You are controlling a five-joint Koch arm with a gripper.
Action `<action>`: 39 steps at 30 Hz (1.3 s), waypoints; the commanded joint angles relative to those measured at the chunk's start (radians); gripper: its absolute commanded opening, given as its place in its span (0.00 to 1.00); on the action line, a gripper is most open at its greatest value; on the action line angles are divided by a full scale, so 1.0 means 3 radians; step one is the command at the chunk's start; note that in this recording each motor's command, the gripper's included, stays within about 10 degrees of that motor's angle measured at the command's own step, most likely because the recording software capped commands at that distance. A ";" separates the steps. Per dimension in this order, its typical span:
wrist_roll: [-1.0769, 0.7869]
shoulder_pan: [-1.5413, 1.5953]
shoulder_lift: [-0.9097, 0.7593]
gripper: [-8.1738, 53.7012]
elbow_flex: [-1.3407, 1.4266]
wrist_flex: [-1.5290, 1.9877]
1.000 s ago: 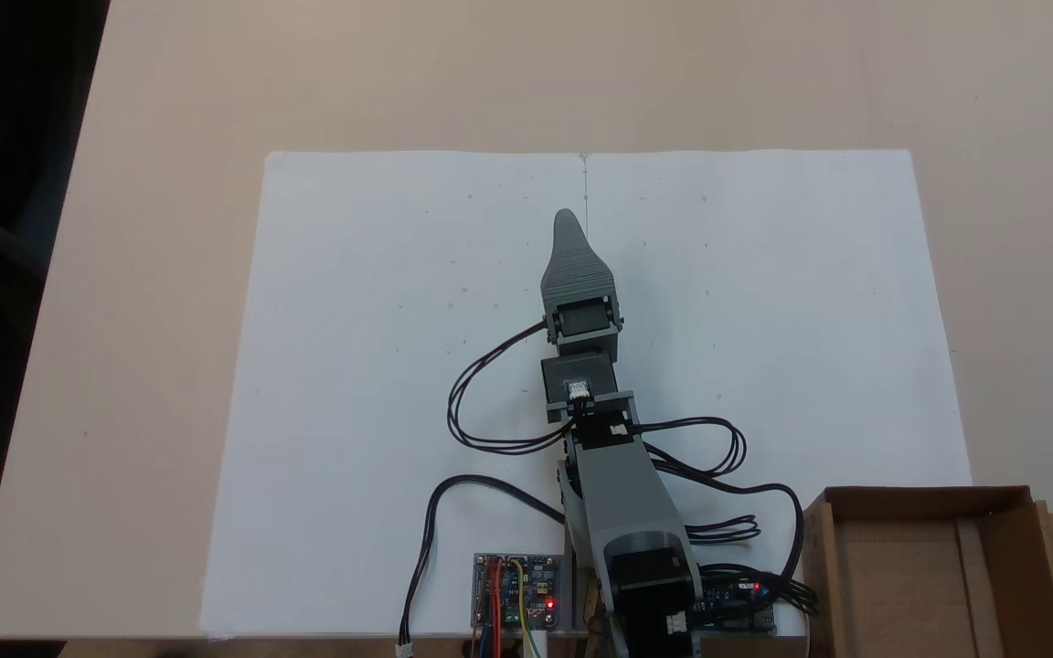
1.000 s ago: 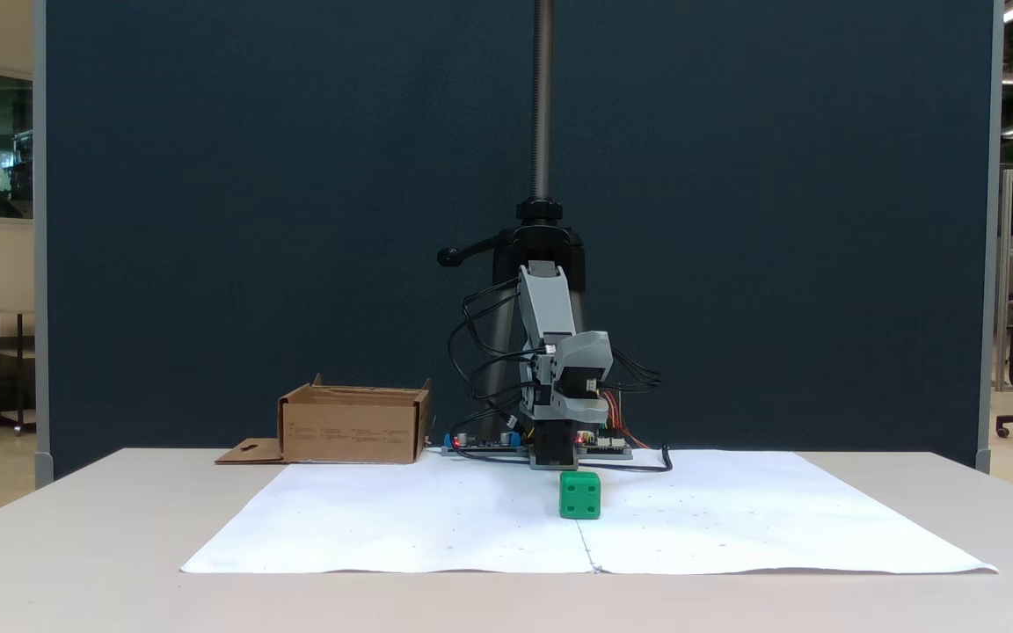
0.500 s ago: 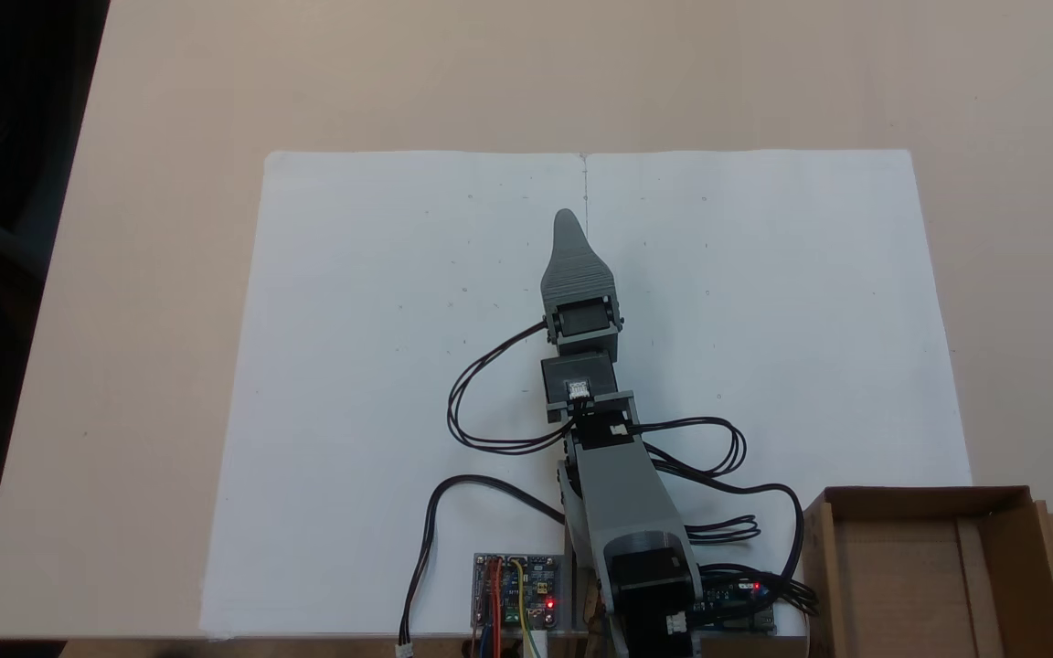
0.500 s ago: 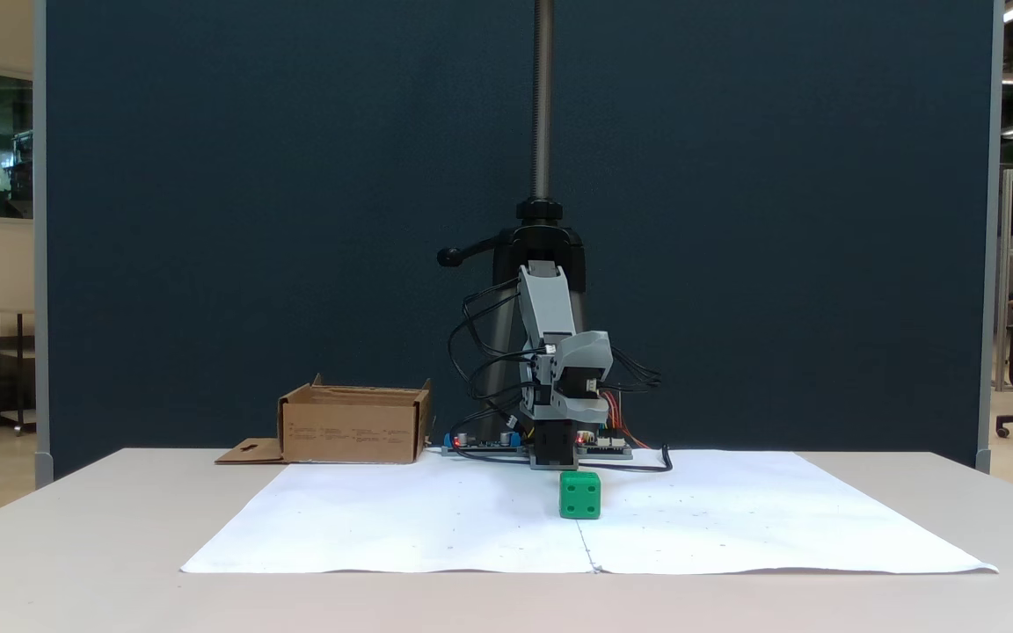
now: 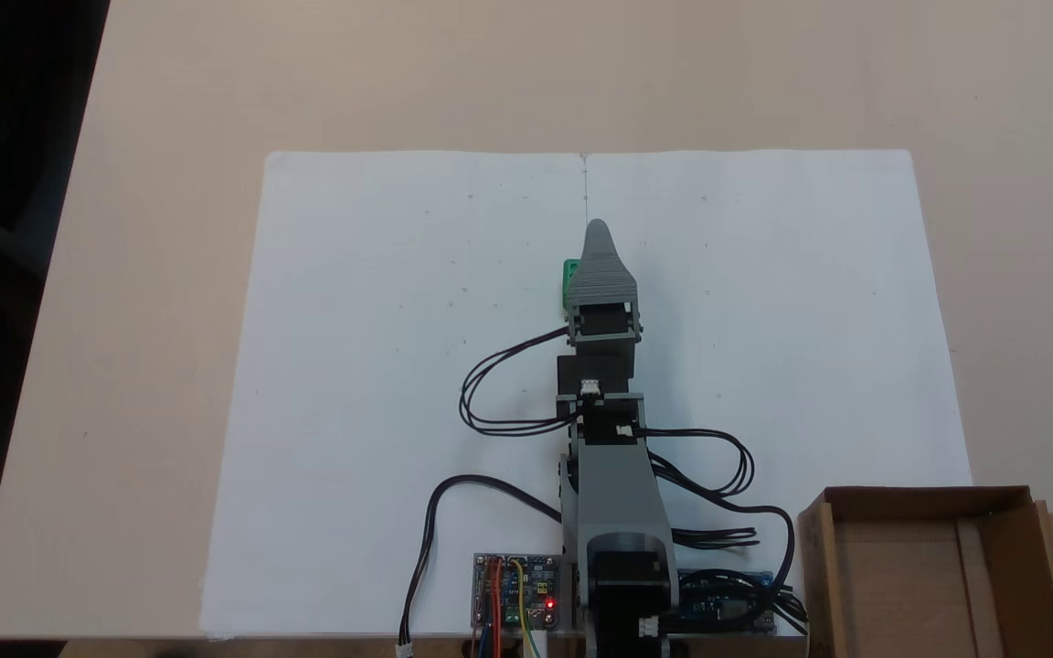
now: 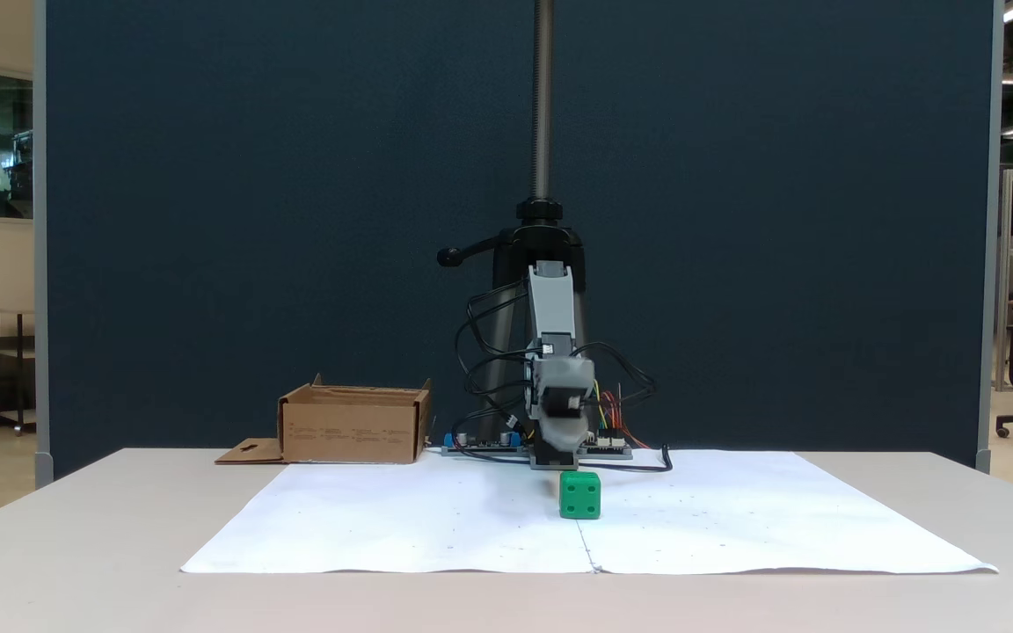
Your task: Grasp a green dice and put it in the bin.
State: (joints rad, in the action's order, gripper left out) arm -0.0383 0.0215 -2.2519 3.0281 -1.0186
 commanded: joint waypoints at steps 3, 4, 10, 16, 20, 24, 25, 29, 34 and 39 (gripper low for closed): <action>-0.0169 -0.0066 -0.0368 0.82 -0.0445 0.0854; -0.0169 -0.0082 -0.0373 0.82 -0.0537 0.1099; -0.0159 -0.0138 -0.0383 0.85 -0.1666 0.2484; 0.0174 0.0015 -0.0230 0.84 -0.2787 0.3726; 0.0302 0.0286 0.0010 0.84 -0.3058 0.4453; 0.0430 0.0414 0.0266 0.84 -0.3150 0.5168; 0.0430 0.0435 0.0363 0.84 -0.3186 0.5327; 0.0440 0.0450 0.0757 0.84 -0.3390 0.6012; 0.0562 0.0389 0.1197 0.83 -0.3682 0.6386; 0.0706 0.0389 0.1355 0.83 -0.3845 0.6468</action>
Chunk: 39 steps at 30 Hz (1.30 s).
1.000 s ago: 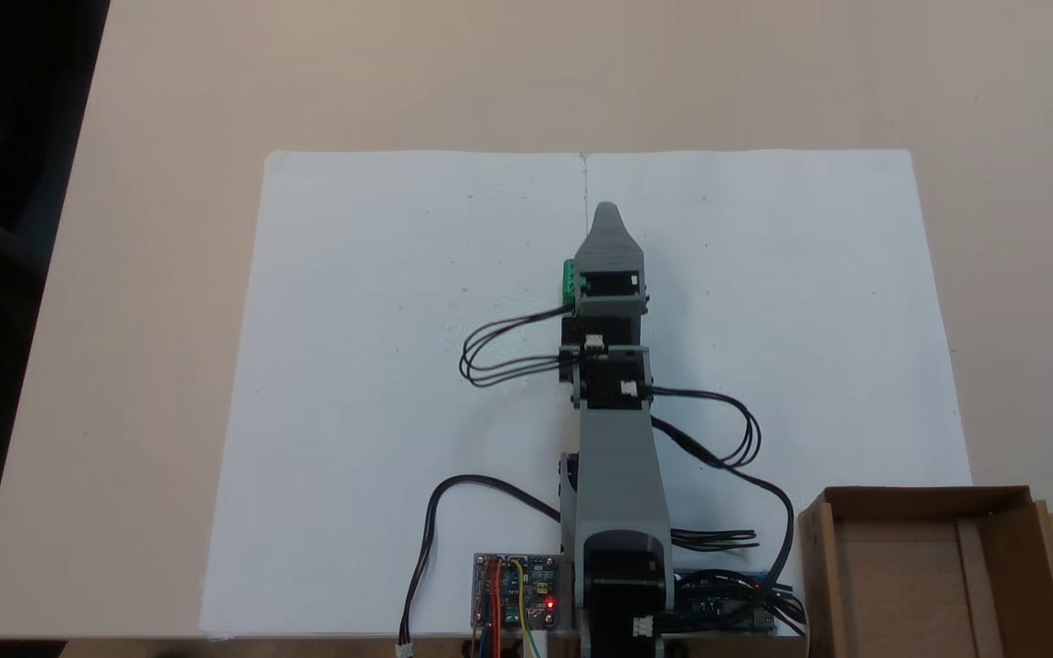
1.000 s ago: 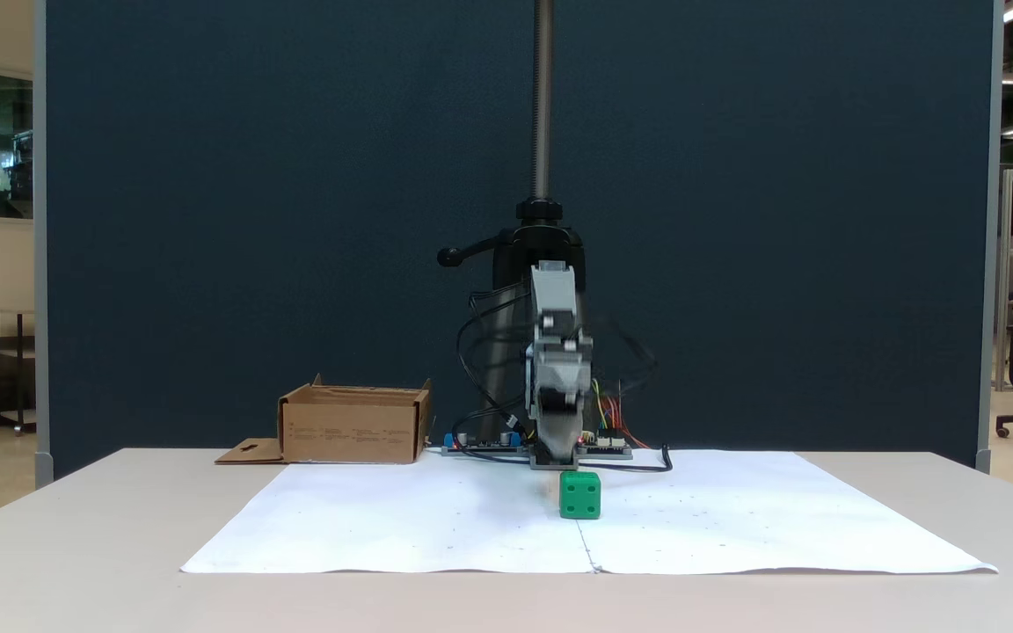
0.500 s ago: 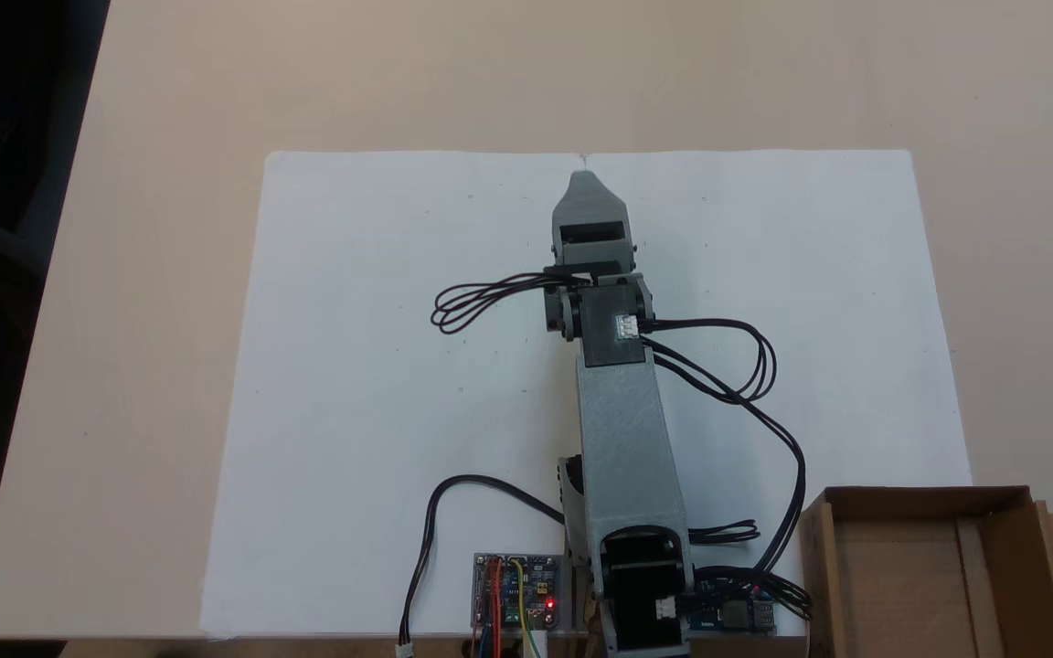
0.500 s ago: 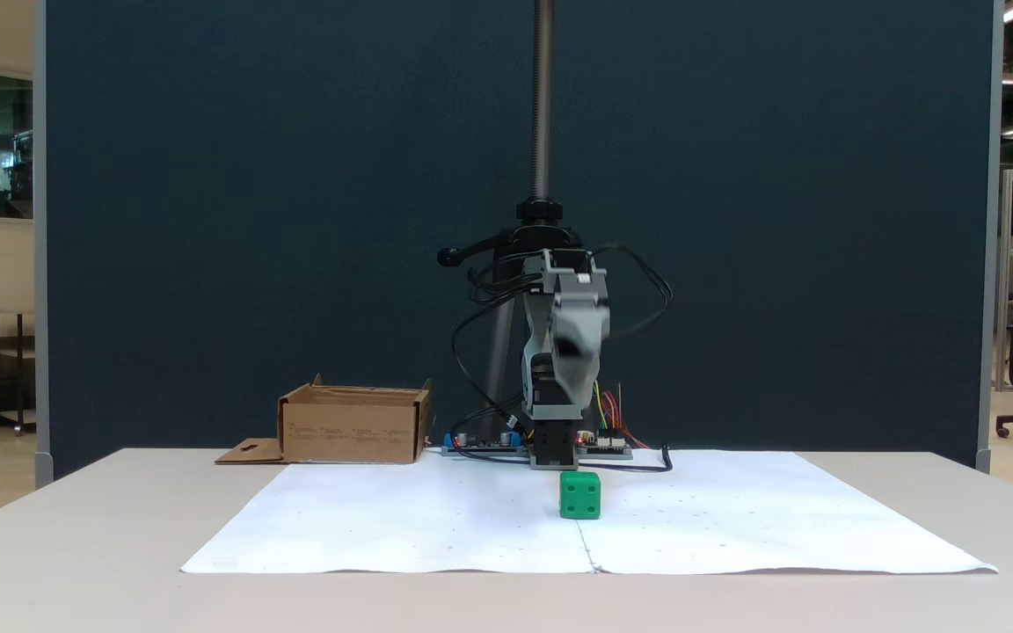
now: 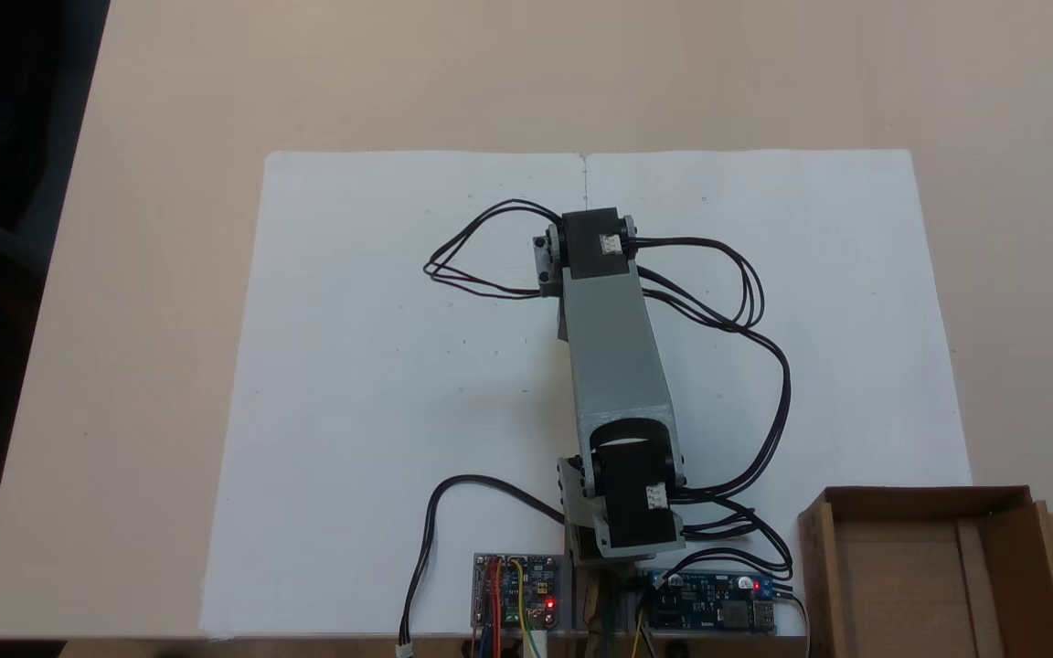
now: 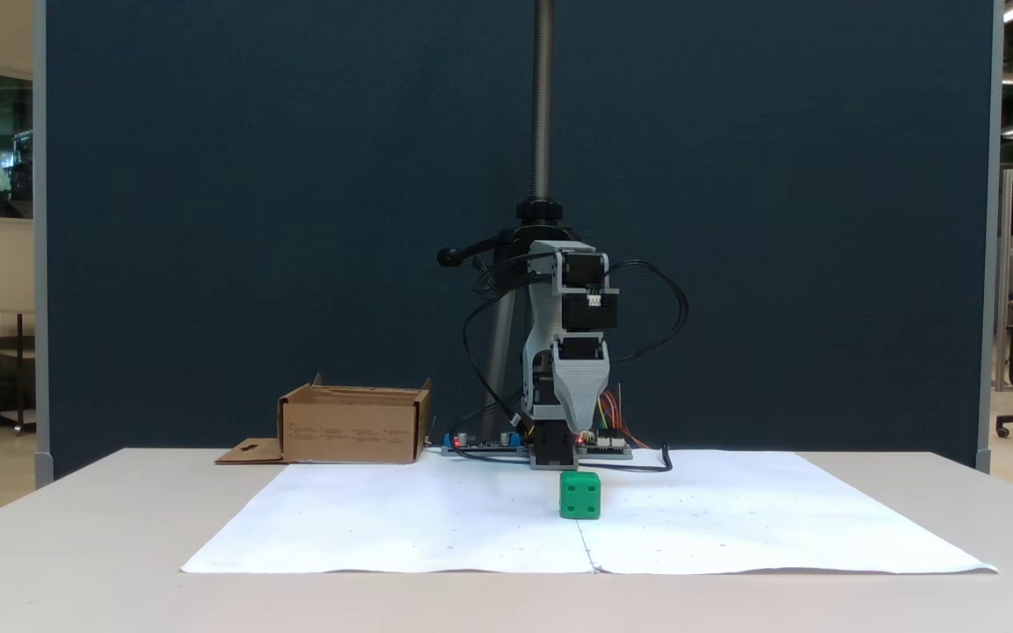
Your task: Grasp a green dice and put it in the bin.
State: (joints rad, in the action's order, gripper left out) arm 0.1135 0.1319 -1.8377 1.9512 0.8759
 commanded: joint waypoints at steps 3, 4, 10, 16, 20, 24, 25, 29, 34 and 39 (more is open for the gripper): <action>0.0302 0.0020 0.0133 0.83 -0.0435 0.0164; 0.0327 0.0015 0.0169 0.83 -0.0476 0.0164; 0.0557 0.0010 0.0383 0.83 -0.0608 0.0138; 0.0660 0.0010 0.0747 0.83 -0.0808 0.0123; 0.0660 0.0010 0.0844 0.83 -0.0833 0.0118; 0.0665 0.0010 0.0859 0.83 -0.0833 0.0118; 0.0670 0.0010 0.0859 0.84 -0.0833 0.0102; 0.0680 0.0010 0.0905 0.84 -0.0833 0.0066; 0.0701 0.0031 0.1033 0.85 -0.0833 0.0026; 0.0695 0.0036 0.1130 0.85 -0.0833 -0.0066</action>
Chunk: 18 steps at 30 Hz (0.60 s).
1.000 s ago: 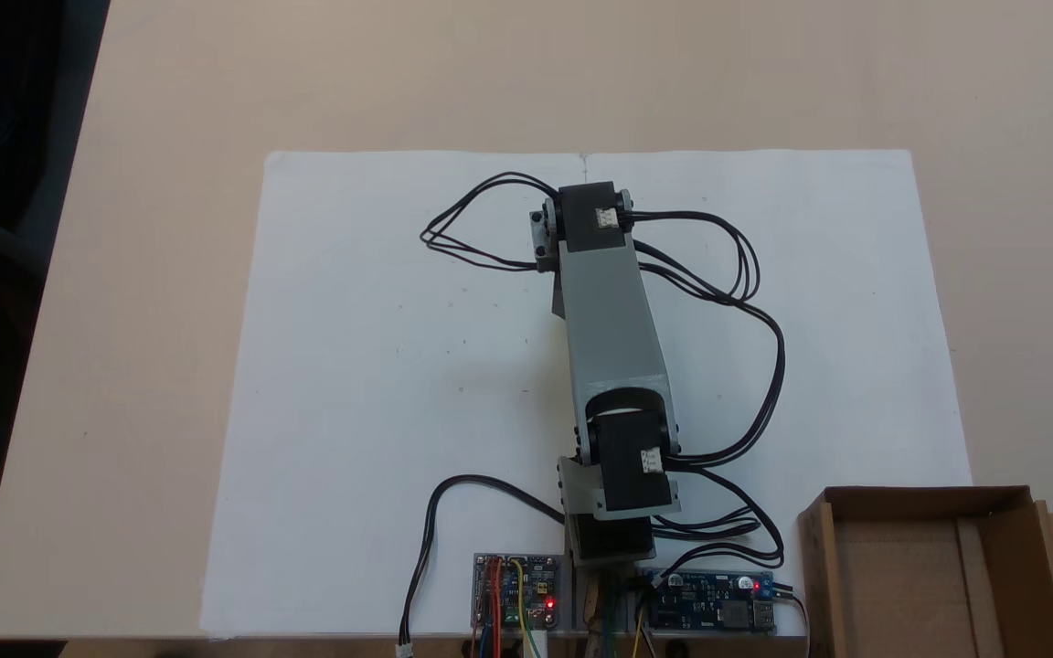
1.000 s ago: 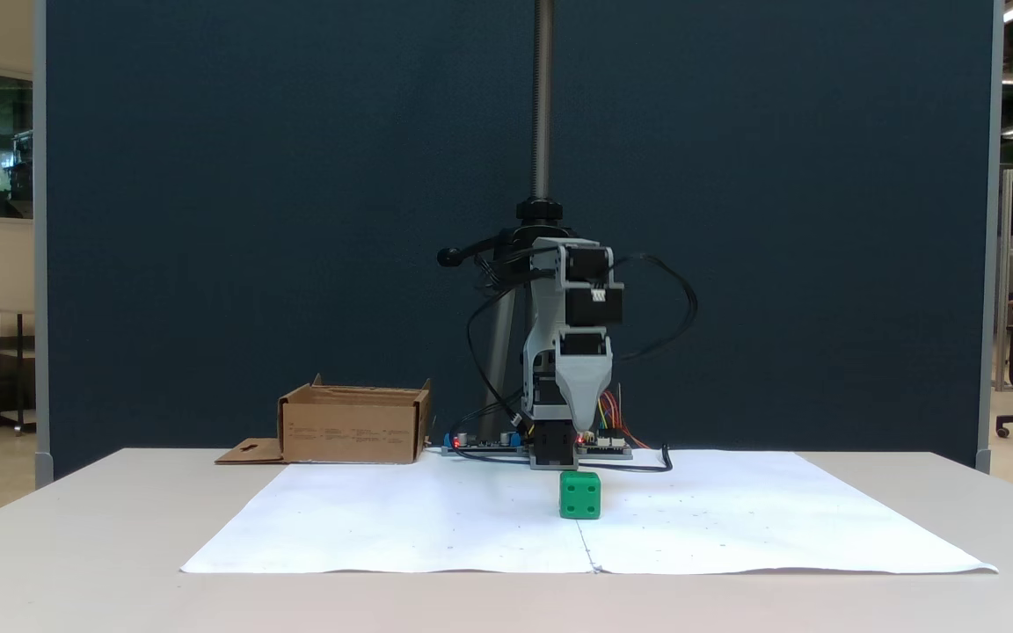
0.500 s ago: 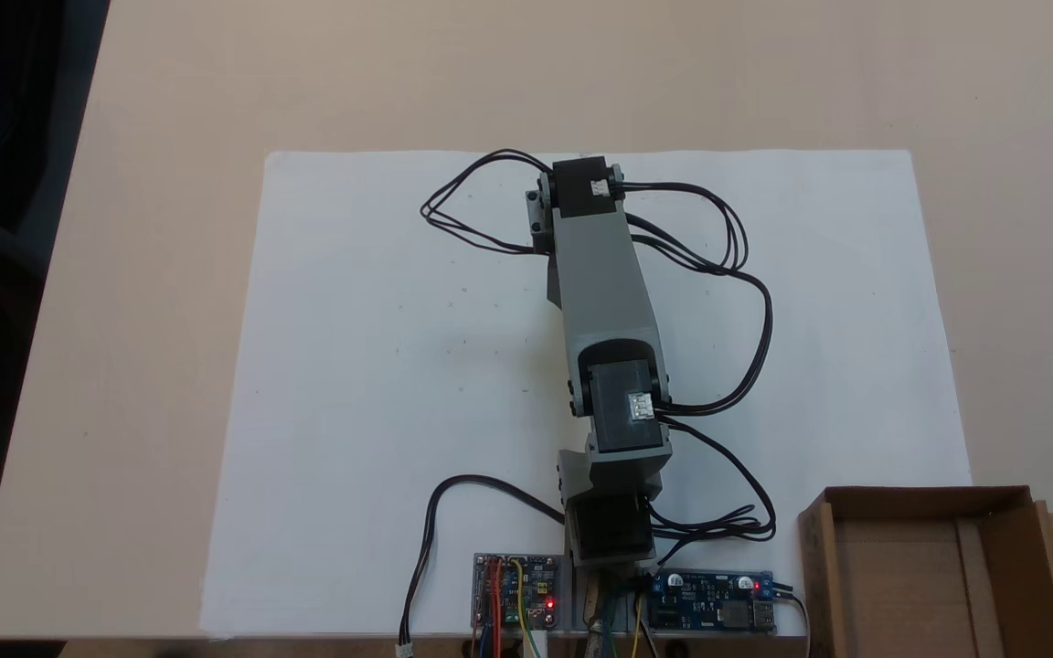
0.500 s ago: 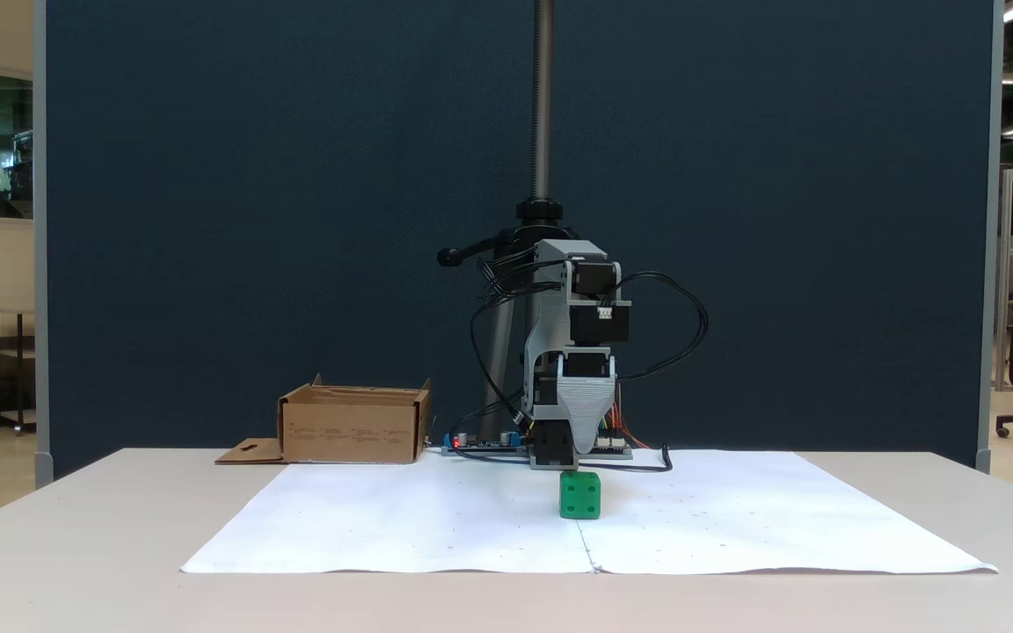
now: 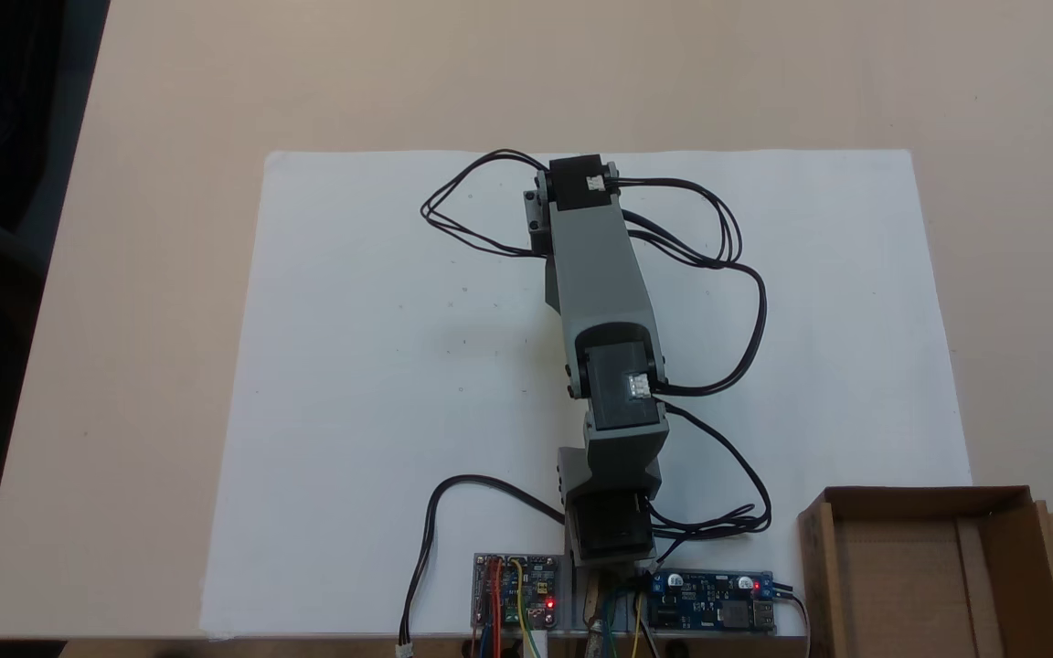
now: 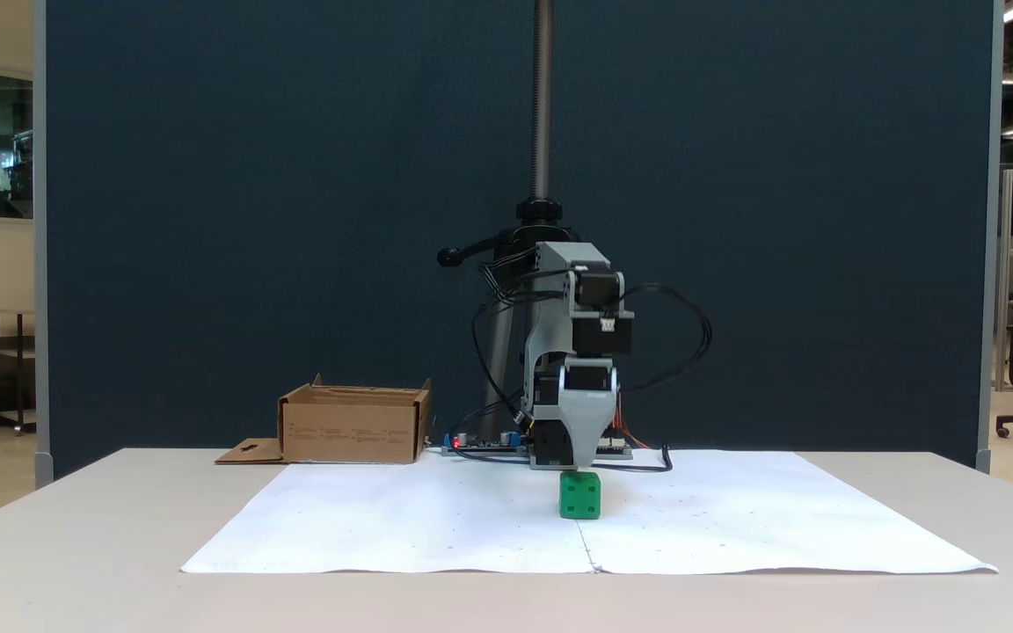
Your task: Grasp a green dice and put it in the bin.
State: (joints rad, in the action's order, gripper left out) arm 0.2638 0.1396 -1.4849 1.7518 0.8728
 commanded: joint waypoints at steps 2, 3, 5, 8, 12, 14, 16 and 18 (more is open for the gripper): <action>0.0189 0.0010 -0.0010 0.85 -0.0169 -0.0092; 0.0189 0.0010 0.0020 0.85 -0.0169 -0.0107; 0.0189 0.0005 0.0041 0.85 -0.0169 -0.0107; 0.0189 -0.0005 0.0082 0.85 -0.0169 -0.0123; 0.0189 -0.0010 0.0153 0.85 -0.0169 -0.0148; 0.0189 -0.0015 0.0205 0.85 -0.0169 -0.0184; 0.0189 -0.0015 0.0245 0.85 -0.0169 -0.0230; 0.0189 -0.0015 0.0271 0.85 -0.0169 -0.0235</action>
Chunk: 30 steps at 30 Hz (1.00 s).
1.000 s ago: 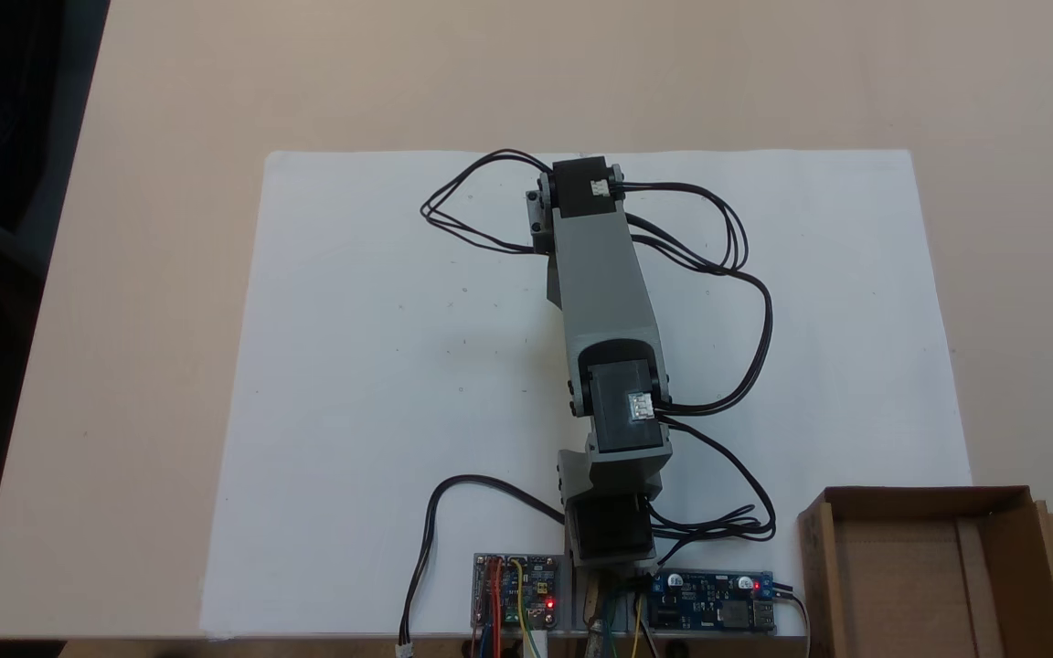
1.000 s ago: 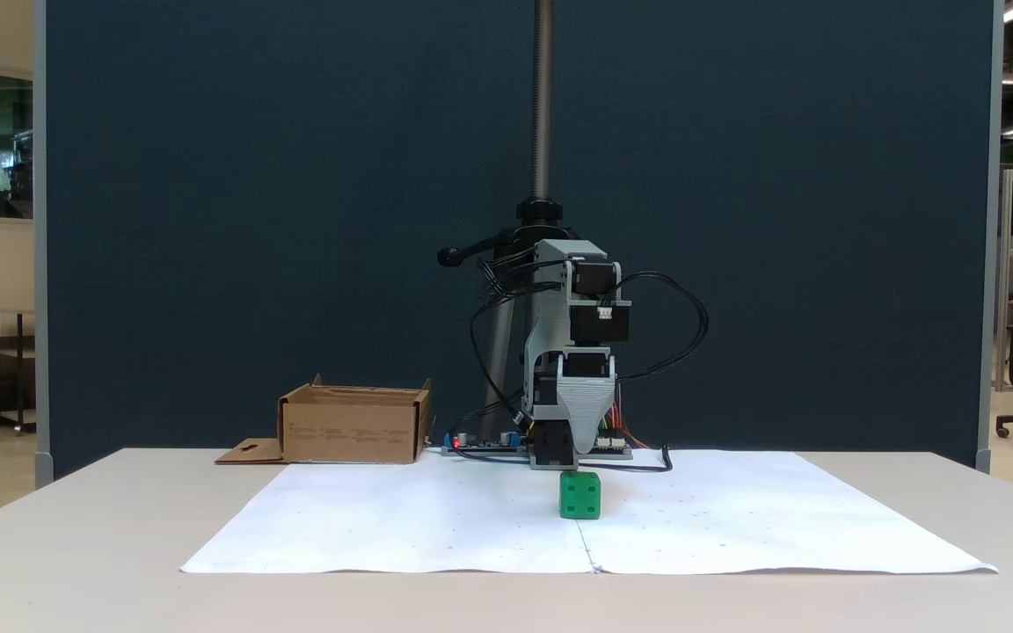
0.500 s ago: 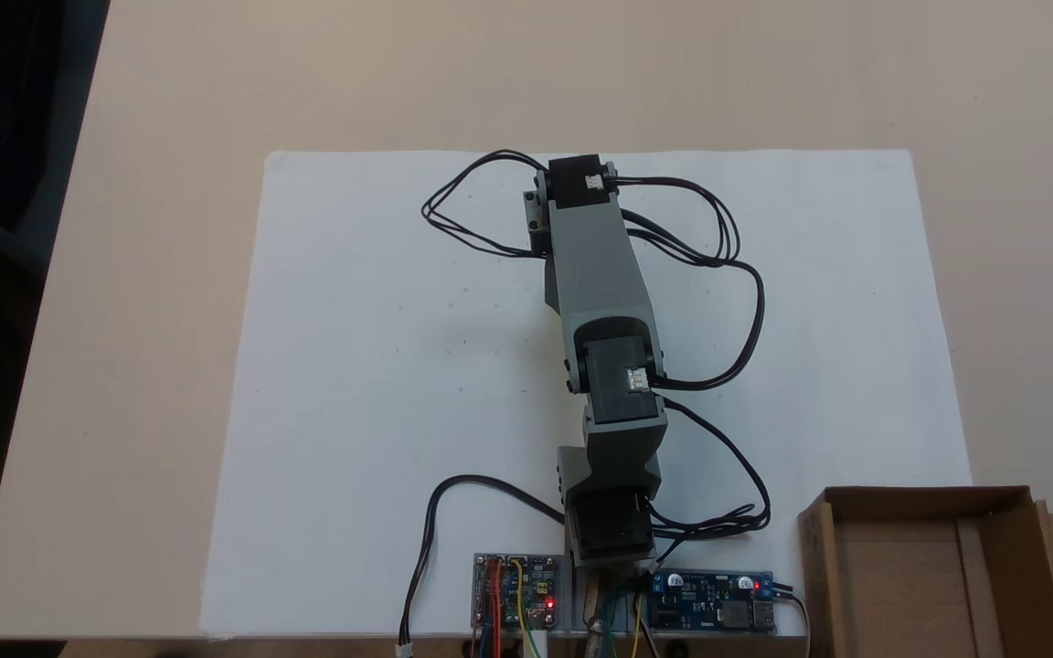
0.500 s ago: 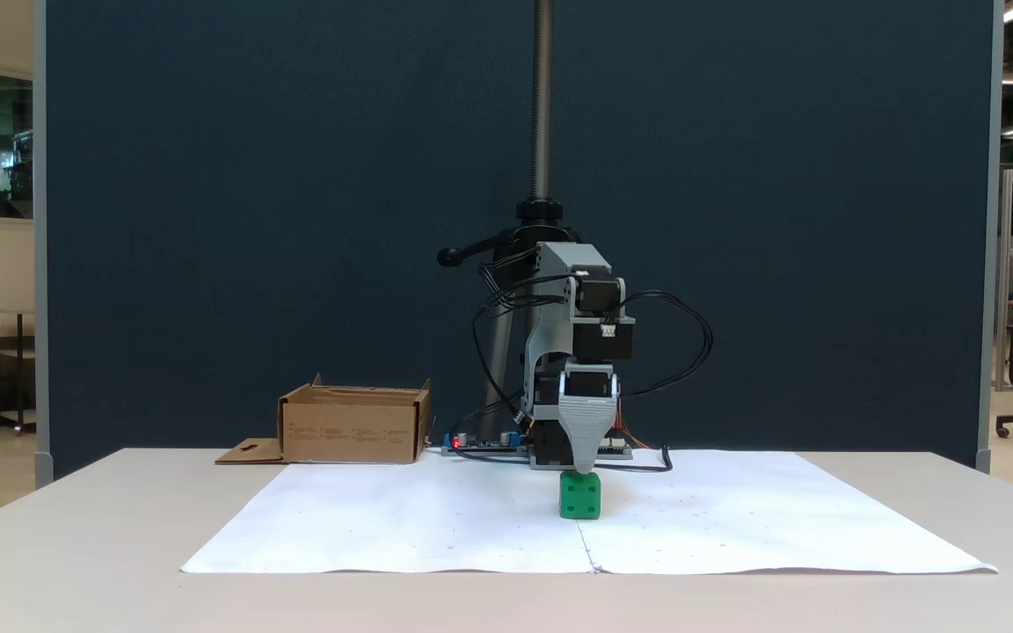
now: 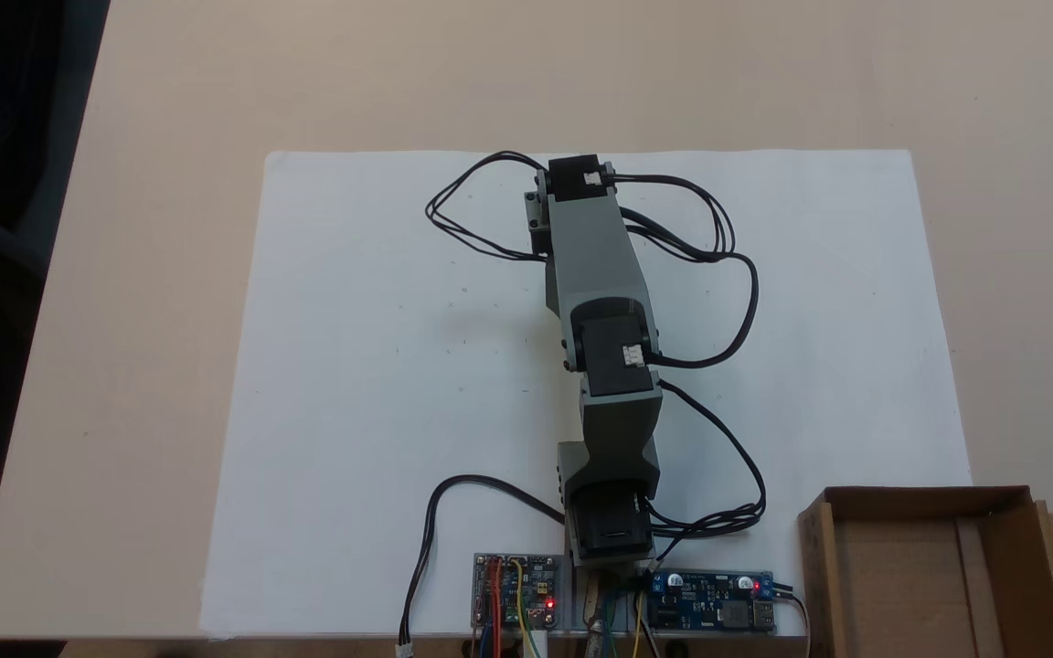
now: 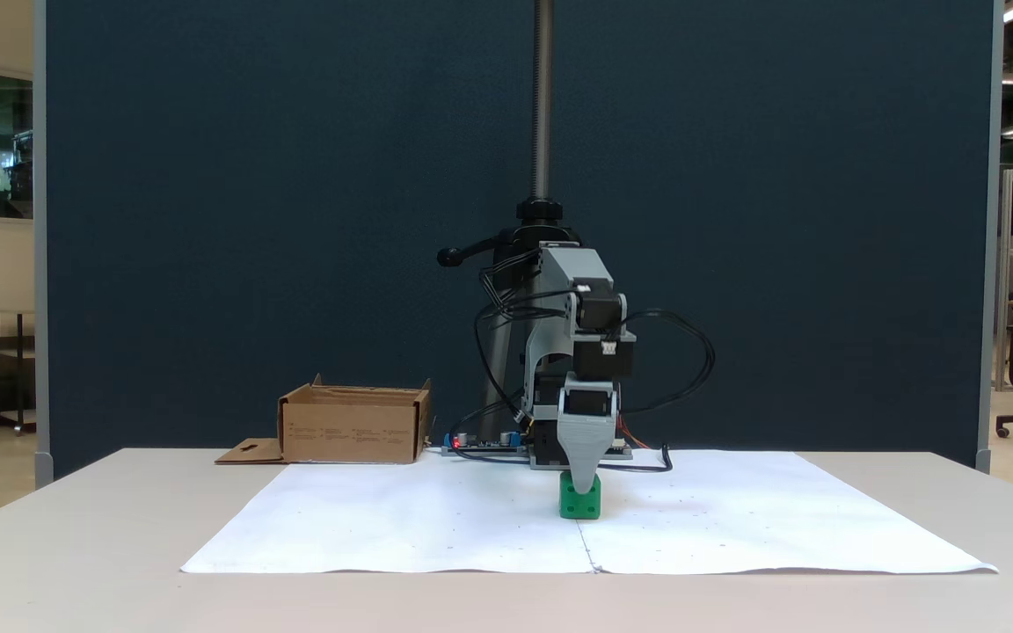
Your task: Grasp a green dice and put it in the bin.
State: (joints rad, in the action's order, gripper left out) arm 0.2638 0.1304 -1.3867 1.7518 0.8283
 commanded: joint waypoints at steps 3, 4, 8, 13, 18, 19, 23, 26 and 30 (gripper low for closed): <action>0.0189 0.0015 -0.0005 0.85 -0.0169 -0.0148; 0.0189 0.0015 0.0015 0.85 -0.0169 -0.0169; 0.0184 0.0010 0.0082 0.84 -0.0169 -0.0245; 0.0184 -0.0005 0.0153 0.84 -0.0169 -0.0256; 0.0184 -0.0077 0.0174 0.84 -0.0169 -0.0256; 0.0184 -0.0097 0.0174 0.84 -0.0169 -0.0256; 0.0179 -0.0148 0.0179 0.84 -0.0169 -0.0256; 0.0179 -0.0153 0.0179 0.84 -0.0169 -0.0245; 0.0179 -0.0148 0.0179 0.82 -0.0169 -0.0235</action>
State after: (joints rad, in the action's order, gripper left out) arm 0.2638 0.0782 -1.3131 1.7395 0.7777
